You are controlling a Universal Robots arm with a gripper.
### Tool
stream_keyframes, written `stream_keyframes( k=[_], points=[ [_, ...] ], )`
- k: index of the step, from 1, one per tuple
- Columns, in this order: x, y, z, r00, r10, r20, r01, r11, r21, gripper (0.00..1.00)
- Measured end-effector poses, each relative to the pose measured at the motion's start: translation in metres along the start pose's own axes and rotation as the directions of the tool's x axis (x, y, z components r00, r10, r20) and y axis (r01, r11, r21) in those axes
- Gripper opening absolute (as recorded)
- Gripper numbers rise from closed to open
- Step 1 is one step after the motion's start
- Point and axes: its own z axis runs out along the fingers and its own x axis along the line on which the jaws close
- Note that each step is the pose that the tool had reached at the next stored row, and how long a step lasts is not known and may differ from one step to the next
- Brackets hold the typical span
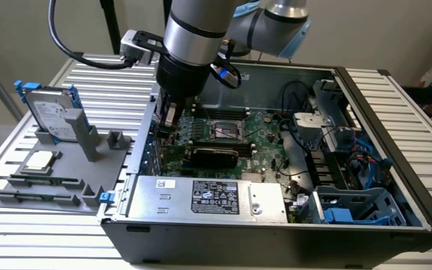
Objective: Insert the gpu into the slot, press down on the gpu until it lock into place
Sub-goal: 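Press down on the gpu until it lock into place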
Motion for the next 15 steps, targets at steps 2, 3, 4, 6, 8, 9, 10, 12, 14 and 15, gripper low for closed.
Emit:
stream_keyframes(
  k=[2, 3, 4, 6, 8, 9, 10, 12, 14, 15],
  points=[
    [-0.0007, 0.0001, 0.0000, 1.0000, 0.002, -0.0006, -0.002, 1.0000, -0.0025, 0.11],
    [-0.0010, 0.0001, 0.0000, 1.0000, 0.003, -0.0009, -0.003, 1.0000, -0.0038, 0.11],
    [-0.0013, 0.0002, 0.0000, 1.0000, 0.004, -0.0012, -0.004, 1.0000, -0.0050, 0.11],
    [-0.0018, 0.0003, 0.0000, 1.0000, 0.006, -0.0017, -0.006, 1.0000, -0.0075, 0.11],
    [-0.0024, 0.0005, 0.0000, 1.0000, 0.008, -0.0020, -0.008, 0.9999, -0.0095, 0.11],
    [-0.0026, 0.0005, 0.0000, 1.0000, 0.009, -0.0019, -0.009, 0.9999, -0.0100, 0.11],
    [-0.0027, 0.0006, 0.0001, 0.9999, 0.010, -0.0019, -0.010, 0.9999, -0.0102, 0.11],
    [-0.0030, 0.0007, 0.0005, 0.9999, 0.012, -0.0020, -0.012, 0.9999, -0.0103, 0.11],
    [-0.0031, 0.0008, 0.0013, 0.9999, 0.014, -0.0023, -0.014, 0.9998, -0.0104, 0.11],
    [-0.0032, 0.0008, 0.0017, 0.9999, 0.015, -0.0025, -0.015, 0.9998, -0.0105, 0.11]
  ],
)
